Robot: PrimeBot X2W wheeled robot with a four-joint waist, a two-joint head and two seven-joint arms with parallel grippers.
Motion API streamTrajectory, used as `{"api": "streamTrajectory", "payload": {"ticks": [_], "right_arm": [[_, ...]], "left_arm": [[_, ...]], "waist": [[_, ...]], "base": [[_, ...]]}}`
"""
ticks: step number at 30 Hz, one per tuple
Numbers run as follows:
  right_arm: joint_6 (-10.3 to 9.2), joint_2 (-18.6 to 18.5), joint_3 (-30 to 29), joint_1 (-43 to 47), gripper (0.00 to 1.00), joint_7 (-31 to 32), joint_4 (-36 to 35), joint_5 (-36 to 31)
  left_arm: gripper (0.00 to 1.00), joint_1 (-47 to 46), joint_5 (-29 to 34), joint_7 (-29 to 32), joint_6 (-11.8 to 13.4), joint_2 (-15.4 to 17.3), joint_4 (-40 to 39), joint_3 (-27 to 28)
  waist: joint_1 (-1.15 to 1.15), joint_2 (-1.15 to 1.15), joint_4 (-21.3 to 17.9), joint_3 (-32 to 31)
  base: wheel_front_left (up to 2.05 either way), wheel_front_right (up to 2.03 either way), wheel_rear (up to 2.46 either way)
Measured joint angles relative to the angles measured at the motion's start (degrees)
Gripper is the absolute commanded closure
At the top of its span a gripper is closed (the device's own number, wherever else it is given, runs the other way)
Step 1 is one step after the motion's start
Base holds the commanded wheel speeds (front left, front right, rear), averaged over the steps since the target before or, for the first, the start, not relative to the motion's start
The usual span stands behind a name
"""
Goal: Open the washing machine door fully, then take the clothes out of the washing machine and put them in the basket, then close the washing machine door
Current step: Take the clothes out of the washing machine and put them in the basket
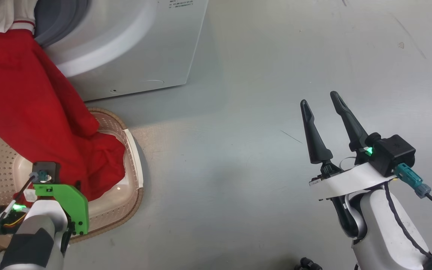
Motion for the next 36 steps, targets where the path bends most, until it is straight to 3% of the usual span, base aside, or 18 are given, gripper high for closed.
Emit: {"api": "streamTrajectory", "payload": {"ticks": [18, 36], "right_arm": [[-0.03, 0.0, -1.2, -0.4, 0.00, 0.0, 1.8, -0.3], [0.03, 0.0, -3.1, 2.2, 0.00, 0.0, 3.3, -0.8]], "left_arm": [[0.00, -0.4, -0.4, -5.9, -0.8, -2.5, 3.6, -0.2], [0.00, -0.5, 1.3, -15.8, -1.8, -3.6, 0.4, -2.9]], "waist": [[0.00, 0.00, 2.8, -4.8], [0.00, 0.00, 8.1, -13.4]], "base": [[0.00, 0.00, 0.00], [0.00, 0.00, 0.00]]}}
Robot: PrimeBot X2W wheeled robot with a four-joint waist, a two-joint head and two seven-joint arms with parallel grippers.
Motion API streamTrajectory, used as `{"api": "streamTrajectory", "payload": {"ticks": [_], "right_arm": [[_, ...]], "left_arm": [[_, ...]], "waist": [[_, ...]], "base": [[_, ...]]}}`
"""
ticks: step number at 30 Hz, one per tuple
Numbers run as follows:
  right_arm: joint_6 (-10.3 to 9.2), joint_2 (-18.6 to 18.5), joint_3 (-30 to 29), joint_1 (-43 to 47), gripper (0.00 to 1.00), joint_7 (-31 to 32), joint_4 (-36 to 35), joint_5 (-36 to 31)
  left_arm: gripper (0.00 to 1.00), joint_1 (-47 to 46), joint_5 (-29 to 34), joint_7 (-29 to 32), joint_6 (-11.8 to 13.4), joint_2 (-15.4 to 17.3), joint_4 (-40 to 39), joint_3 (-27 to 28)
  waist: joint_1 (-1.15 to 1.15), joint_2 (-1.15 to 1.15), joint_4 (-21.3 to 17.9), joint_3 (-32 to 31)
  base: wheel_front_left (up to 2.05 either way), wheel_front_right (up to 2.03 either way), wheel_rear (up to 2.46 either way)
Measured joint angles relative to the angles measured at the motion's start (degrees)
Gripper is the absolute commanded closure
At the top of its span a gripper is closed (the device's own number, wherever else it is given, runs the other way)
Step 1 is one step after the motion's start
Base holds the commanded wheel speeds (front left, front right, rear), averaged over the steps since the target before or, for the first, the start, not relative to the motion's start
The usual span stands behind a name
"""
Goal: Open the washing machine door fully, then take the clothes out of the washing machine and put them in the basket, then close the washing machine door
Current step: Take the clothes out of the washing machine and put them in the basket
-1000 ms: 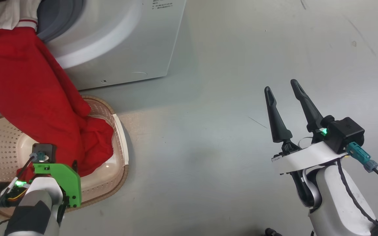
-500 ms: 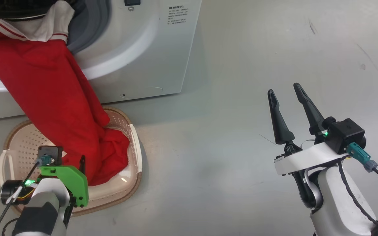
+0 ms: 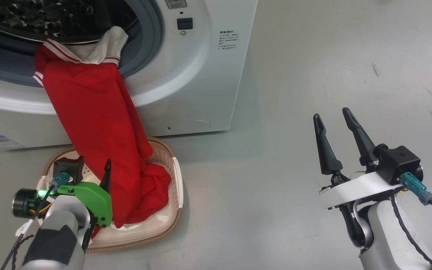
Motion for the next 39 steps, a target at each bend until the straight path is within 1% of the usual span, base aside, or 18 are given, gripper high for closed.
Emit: {"api": "streamTrajectory", "payload": {"ticks": [13, 16, 23, 29, 39], "right_arm": [[0.18, 0.0, -1.0, 2.5, 0.00, 0.0, 0.1, 0.0], [0.33, 0.0, -1.3, 3.1, 0.00, 0.0, 0.1, 0.0], [0.43, 0.0, -1.7, 4.8, 0.00, 0.0, 0.2, 0.0], [0.43, 0.0, -2.1, 5.1, 0.00, 0.0, -0.2, -0.1], [0.44, 0.0, -2.2, 6.1, 0.00, 0.0, -0.3, -0.1]], "left_arm": [[0.00, 0.2, 0.1, -1.2, -0.2, -0.3, -6.8, -0.2], [0.00, 1.3, 0.0, -1.2, -0.2, -0.4, -10.5, 0.5], [0.00, 5.2, -0.1, -1.2, -0.2, -0.4, -17.5, 1.6], [0.00, 8.2, -0.2, -1.2, 0.1, -0.6, -24.6, 2.4], [0.00, 13.3, -0.4, -1.2, 1.1, -1.5, -29.6, 3.2]], "waist": [[0.00, 0.00, 3.6, -5.8], [0.00, 0.00, 4.2, -7.1], [0.00, 0.00, 5.0, -9.5], [0.00, 0.00, 5.3, -10.3], [0.00, 0.00, 5.6, -11.1]], "base": [[0.00, 0.00, 0.00], [0.00, 0.00, 0.00], [0.00, 0.00, 0.00], [0.00, 0.00, 0.00], [0.00, 0.00, 0.00]]}}
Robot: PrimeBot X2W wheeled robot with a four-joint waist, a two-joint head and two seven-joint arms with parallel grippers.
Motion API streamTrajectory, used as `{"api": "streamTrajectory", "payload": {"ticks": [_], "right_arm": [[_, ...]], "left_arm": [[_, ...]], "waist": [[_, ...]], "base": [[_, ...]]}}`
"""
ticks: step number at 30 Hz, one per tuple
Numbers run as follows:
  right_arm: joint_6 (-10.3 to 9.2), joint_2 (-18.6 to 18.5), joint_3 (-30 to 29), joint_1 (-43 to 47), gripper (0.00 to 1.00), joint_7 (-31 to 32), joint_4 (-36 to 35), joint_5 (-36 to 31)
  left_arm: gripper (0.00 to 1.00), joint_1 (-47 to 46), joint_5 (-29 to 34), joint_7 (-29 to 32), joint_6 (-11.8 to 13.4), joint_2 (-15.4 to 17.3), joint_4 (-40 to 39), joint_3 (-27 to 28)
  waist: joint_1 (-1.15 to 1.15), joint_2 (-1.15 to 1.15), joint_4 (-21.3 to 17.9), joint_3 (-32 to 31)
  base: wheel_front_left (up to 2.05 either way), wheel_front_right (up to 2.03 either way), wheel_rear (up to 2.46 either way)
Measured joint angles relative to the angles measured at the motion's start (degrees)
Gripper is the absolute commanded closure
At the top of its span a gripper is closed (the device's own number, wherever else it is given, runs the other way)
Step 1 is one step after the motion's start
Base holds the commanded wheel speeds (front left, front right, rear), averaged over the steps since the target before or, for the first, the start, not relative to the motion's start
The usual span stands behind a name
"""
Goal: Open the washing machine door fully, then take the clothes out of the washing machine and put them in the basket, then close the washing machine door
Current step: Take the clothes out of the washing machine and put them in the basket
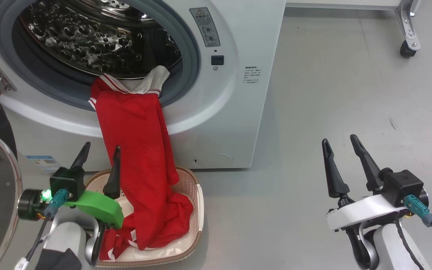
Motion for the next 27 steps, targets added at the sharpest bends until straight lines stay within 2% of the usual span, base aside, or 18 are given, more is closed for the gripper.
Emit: {"api": "streamTrajectory", "payload": {"ticks": [27], "right_arm": [[0.08, 0.0, 0.4, 0.9, 0.00, 0.0, -0.6, 0.1]], "left_arm": [[0.00, 5.4, -0.9, 0.0, 0.9, -0.2, -7.1, 1.1]], "waist": [[0.00, 0.00, 0.1, 0.3]], "base": [[0.00, 0.00, 0.00]]}}
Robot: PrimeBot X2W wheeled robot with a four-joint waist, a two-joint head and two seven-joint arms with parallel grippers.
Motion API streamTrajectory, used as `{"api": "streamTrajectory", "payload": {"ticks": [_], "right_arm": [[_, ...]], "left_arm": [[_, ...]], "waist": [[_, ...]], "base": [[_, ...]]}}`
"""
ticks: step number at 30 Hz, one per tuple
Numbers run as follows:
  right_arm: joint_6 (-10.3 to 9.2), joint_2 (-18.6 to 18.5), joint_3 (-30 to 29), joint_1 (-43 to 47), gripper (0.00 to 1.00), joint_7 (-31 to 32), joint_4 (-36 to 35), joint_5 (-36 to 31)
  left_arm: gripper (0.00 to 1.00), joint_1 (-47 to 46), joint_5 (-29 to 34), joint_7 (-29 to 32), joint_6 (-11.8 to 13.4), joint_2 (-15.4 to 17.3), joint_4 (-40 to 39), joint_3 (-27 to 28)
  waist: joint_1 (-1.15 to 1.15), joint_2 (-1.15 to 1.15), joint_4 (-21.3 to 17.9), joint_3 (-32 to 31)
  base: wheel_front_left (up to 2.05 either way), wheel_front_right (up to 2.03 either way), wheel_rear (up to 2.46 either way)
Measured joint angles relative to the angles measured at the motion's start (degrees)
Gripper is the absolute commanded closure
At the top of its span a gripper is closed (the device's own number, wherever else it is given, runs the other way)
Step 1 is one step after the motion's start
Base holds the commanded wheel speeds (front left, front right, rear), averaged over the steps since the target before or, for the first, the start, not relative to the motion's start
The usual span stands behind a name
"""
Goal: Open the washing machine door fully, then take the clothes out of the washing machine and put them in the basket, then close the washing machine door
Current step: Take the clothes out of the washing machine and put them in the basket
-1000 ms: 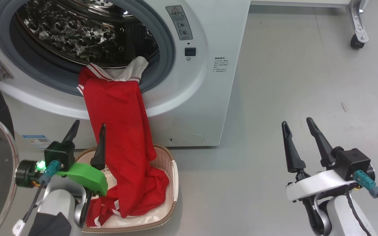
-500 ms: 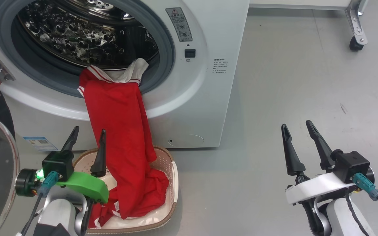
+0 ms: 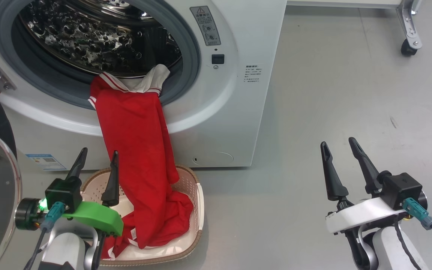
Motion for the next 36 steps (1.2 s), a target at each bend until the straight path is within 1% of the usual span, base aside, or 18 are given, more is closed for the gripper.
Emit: {"api": "streamTrajectory", "payload": {"ticks": [24, 30, 36], "right_arm": [[0.02, 0.0, 0.2, 0.0, 0.00, 0.0, -0.1, 0.0], [0.42, 0.0, 0.3, 0.0, 0.00, 0.0, -0.1, 0.0], [0.42, 0.0, 0.5, 0.0, 0.00, 0.0, -0.1, 0.0]], "left_arm": [[0.00, 1.5, 0.3, 0.0, 0.0, -0.1, -1.8, -0.1], [0.00, 1.7, 0.4, 0.0, 0.0, -0.1, -2.0, -0.2], [0.00, 1.8, 0.8, 0.0, 0.0, -0.1, -2.1, -0.2]], "waist": [[0.00, 0.00, -0.1, 0.2], [0.00, 0.00, -0.1, 0.3], [0.00, 0.00, -0.2, 0.5]], "base": [[0.00, 0.00, 0.00], [0.00, 0.00, 0.00], [0.00, 0.00, 0.00]]}}
